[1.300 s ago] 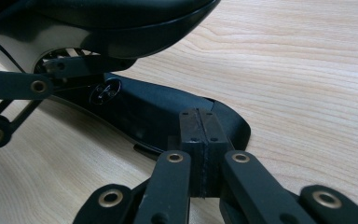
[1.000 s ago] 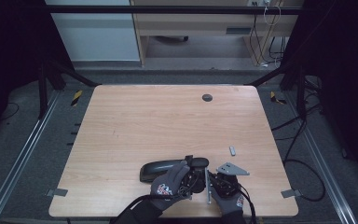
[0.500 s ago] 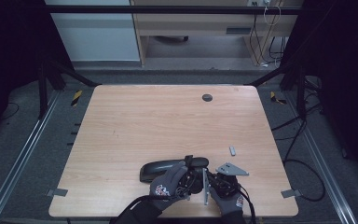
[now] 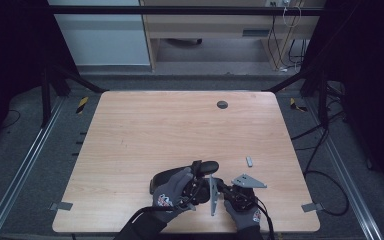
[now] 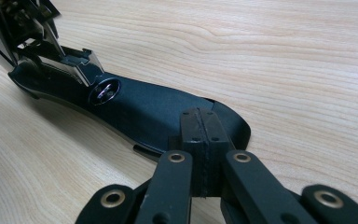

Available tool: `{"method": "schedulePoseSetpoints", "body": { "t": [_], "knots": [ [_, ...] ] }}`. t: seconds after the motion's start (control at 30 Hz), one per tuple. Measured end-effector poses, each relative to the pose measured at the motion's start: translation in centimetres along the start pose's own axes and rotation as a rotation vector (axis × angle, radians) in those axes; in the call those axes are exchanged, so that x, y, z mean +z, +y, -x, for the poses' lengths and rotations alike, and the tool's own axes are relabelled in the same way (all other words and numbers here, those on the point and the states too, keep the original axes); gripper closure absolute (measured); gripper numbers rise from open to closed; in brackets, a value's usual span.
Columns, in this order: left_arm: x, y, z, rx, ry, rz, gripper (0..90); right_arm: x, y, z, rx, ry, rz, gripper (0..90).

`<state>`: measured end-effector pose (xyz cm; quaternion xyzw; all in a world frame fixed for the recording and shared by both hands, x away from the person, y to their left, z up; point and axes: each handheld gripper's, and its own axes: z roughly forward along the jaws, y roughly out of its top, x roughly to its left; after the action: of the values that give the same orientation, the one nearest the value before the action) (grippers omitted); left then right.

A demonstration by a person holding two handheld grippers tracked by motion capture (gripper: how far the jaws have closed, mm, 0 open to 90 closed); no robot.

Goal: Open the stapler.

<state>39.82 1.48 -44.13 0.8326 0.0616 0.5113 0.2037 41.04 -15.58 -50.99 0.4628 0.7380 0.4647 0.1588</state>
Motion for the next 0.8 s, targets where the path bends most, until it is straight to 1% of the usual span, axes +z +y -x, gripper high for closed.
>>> {"method": "schedulePoseSetpoints", "body": {
  "t": [0.07,0.13,0.17,0.2,0.23,0.27,0.3,0.33,0.5,0.63,0.73,0.77,0.8],
  "knots": [
    [0.5,0.0,0.9,0.004,-0.004,0.003,58.8,0.0,0.0,0.0,0.002,0.001,0.002,90.0],
    [0.5,0.0,0.9,-0.001,0.000,0.003,58.4,0.0,0.0,0.0,0.001,0.002,0.001,90.0],
    [0.5,0.0,0.7,-0.024,-0.001,0.005,58.3,0.0,0.0,0.1,0.004,0.005,0.001,90.0],
    [0.4,0.0,0.4,-0.033,0.001,0.006,58.3,0.0,0.0,0.1,0.004,0.005,0.001,90.0],
    [0.4,0.0,0.4,-0.033,0.001,0.006,58.4,0.0,0.0,0.1,0.004,0.005,0.001,90.0],
    [0.2,-0.1,0.1,-0.057,0.002,0.010,58.4,0.0,0.0,0.1,-0.001,0.004,0.001,90.0],
    [0.1,-0.1,-0.1,-0.060,0.002,0.009,58.5,0.0,0.0,0.0,-0.002,0.003,0.000,90.0],
    [-0.1,-0.2,-0.3,-0.074,0.005,0.014,58.6,0.0,0.0,0.0,-0.001,0.003,-0.001,90.0],
    [-0.2,-0.2,-0.3,-0.082,0.006,0.018,58.7,0.0,0.0,0.1,-0.001,0.004,0.000,90.0],
    [-0.5,-0.4,-0.7,-0.088,0.010,0.021,58.9,0.0,0.0,0.1,0.003,0.009,-0.001,90.0],
    [-0.9,-0.6,-1.5,-0.125,0.009,0.029,59.1,0.0,0.1,0.2,0.005,0.014,0.000,90.0],
    [-0.9,-0.6,-1.5,-0.125,0.009,0.029,59.1,0.0,0.1,0.2,0.004,0.014,0.000,90.0],
    [-1.0,-0.8,-1.8,-0.146,0.007,0.038,59.1,0.0,0.1,0.2,0.004,0.015,-0.001,90.0]
  ]
}}
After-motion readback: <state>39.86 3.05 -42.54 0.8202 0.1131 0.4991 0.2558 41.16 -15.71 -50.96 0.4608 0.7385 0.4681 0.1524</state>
